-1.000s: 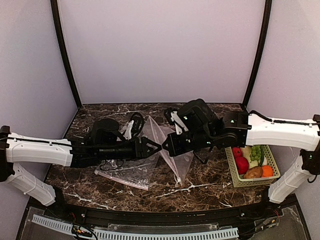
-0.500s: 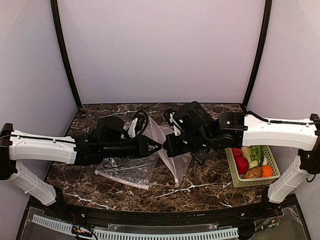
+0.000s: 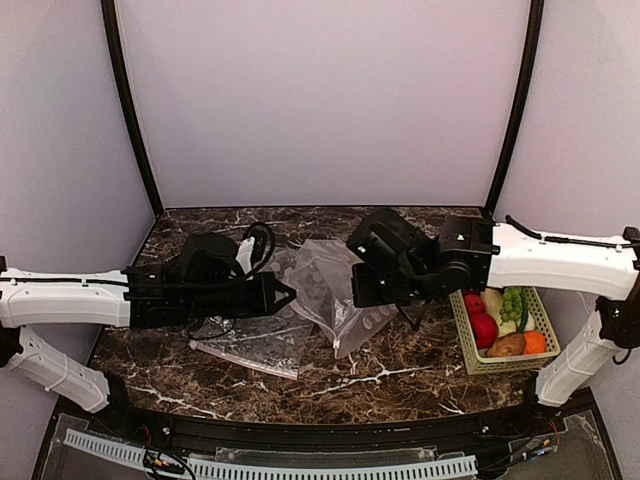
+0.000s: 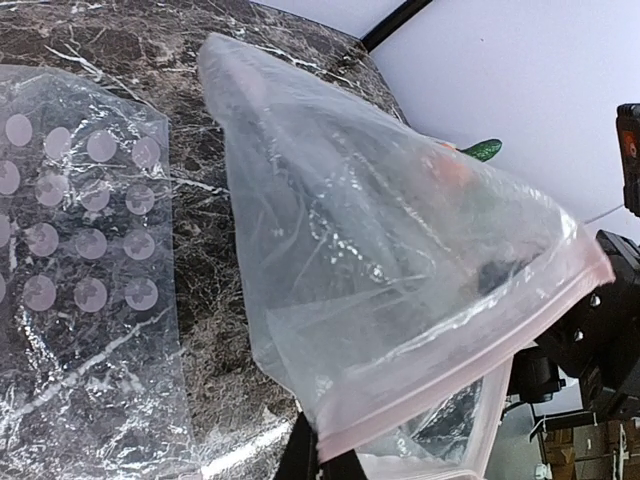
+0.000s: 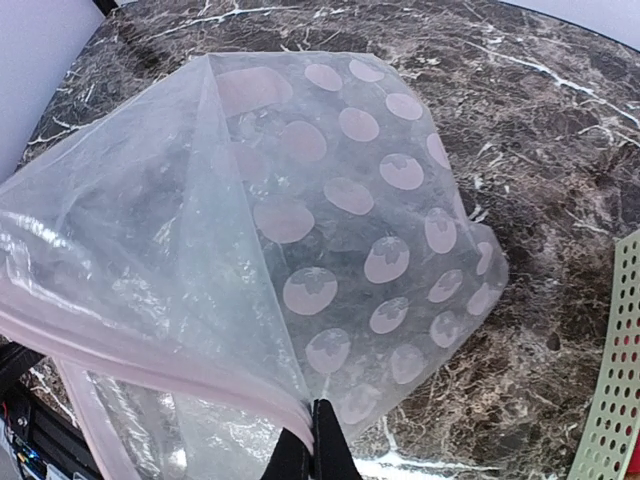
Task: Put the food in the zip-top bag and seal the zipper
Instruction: Open the zipper food storage bag at the center of the board, then pass from the right arm to the left
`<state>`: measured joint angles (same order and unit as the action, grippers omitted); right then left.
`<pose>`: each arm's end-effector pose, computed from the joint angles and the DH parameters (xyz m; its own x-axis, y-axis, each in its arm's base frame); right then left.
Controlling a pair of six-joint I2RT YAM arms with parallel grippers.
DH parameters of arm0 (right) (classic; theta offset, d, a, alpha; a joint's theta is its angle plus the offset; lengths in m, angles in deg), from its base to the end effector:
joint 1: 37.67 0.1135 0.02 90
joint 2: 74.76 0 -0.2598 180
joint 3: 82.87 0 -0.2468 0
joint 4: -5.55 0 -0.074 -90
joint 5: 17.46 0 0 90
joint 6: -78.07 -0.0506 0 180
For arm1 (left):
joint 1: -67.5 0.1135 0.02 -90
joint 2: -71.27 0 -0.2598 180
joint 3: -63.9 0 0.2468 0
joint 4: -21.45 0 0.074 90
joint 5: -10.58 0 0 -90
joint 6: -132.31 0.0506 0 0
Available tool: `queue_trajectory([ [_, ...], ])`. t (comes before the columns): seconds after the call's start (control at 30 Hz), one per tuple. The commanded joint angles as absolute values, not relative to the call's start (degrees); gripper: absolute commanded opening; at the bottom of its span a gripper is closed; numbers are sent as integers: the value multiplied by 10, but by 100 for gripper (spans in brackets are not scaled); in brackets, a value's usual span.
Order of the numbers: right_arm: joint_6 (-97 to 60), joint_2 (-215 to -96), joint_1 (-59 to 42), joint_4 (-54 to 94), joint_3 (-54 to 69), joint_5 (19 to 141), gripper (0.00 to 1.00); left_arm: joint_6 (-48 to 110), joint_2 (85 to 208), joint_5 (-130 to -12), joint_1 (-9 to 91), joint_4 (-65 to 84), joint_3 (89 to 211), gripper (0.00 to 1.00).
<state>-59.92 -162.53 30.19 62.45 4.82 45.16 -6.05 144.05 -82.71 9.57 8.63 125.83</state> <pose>0.1454 0.2956 0.2985 -0.7322 -0.0489 -0.6793 -0.2579 0.9431 0.2100 0.1615 -0.2523 0.2652 -0.7530 -0.2034 -0.6258 0.3843 0.6361 -0.6692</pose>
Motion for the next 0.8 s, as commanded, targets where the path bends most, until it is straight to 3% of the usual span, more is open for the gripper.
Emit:
queue_trajectory([
  [0.0,-618,-1579,297,667,33,390,0,-34,1406,-869,94,23,1265,1],
  [0.17,-575,-1561,296,656,6,384,0,35,1411,-874,94,-30,1329,1],
  [0.4,-535,-1521,293,579,0,428,0,147,1437,-906,96,-177,1514,1],
  [0.57,-555,-1512,284,542,36,469,0,207,1469,-874,97,-284,1638,1],
  [0.77,-618,-1534,275,532,105,506,0,233,1502,-824,97,-363,1680,1],
])
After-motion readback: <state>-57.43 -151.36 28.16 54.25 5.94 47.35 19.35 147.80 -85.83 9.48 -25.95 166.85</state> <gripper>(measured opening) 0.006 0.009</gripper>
